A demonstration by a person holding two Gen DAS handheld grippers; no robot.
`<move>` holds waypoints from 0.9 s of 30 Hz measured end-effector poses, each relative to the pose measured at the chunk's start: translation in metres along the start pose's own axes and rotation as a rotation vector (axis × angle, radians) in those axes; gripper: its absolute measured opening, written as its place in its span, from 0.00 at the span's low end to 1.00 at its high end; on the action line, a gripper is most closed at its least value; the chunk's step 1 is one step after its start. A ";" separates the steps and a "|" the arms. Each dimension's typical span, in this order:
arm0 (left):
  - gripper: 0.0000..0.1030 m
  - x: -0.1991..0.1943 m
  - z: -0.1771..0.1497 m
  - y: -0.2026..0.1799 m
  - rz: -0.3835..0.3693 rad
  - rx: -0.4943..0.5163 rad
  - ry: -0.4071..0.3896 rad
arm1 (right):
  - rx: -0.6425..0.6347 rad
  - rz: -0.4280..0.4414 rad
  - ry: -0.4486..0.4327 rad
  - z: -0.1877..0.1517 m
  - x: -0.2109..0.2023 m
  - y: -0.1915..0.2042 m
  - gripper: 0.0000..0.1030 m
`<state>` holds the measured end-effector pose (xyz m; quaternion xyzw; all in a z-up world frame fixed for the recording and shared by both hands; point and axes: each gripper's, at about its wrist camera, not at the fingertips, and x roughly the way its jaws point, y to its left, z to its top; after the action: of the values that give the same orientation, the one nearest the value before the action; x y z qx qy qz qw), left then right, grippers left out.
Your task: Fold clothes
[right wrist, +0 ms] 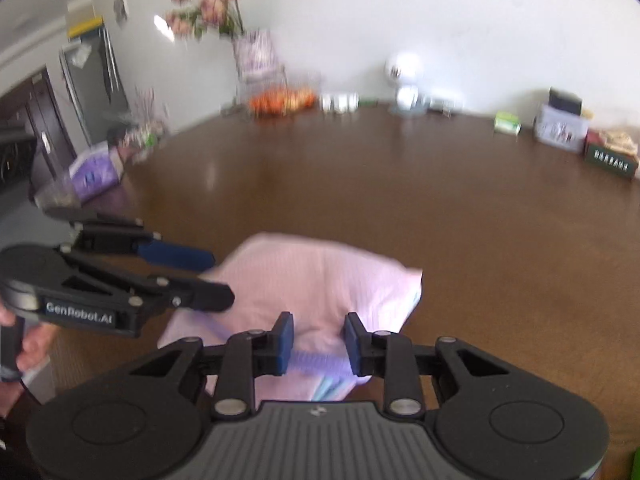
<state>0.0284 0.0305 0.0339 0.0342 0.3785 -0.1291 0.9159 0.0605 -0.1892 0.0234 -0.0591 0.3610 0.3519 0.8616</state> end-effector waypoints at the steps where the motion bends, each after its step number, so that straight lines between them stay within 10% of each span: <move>1: 0.47 -0.003 -0.005 0.001 0.024 -0.001 0.007 | 0.007 0.007 -0.012 -0.006 -0.006 -0.001 0.31; 8: 0.66 -0.010 -0.012 0.008 -0.074 -0.107 0.047 | -0.086 0.047 -0.097 -0.021 -0.029 0.016 0.56; 15: 0.40 0.022 0.008 0.015 -0.071 -0.105 0.056 | -0.056 -0.073 -0.048 -0.019 0.000 0.024 0.38; 27: 0.42 0.130 0.110 0.010 -0.113 -0.020 0.049 | 0.038 -0.277 -0.003 0.045 0.046 -0.061 0.34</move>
<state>0.1948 -0.0052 0.0204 0.0069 0.4035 -0.1761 0.8978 0.1483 -0.1929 0.0167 -0.0915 0.3547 0.2231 0.9034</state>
